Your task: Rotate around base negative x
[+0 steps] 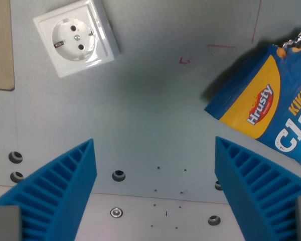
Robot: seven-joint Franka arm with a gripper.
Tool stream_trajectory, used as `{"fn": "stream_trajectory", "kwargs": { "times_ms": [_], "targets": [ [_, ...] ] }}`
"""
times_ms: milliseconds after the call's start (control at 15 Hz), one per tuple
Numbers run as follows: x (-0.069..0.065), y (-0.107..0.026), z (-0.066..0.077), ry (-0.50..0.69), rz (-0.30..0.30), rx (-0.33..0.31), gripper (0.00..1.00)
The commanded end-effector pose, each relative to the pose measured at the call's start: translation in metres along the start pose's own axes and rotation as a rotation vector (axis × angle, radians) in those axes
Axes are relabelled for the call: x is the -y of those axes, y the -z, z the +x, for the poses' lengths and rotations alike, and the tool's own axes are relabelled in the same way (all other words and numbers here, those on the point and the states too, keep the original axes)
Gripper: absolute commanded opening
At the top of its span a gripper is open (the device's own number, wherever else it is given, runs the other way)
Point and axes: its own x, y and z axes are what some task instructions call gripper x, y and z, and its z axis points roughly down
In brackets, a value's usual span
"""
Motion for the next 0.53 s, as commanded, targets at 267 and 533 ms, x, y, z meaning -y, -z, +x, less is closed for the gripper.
{"fn": "stream_trajectory", "kwargs": {
  "times_ms": [267,533],
  "targets": [
    [-0.0001,0.0013,0.0001,-0.001,-0.053,0.005,1.00],
    [-0.0001,0.0013,0.0001,-0.001,-0.106,0.012,1.00]
  ]
}}
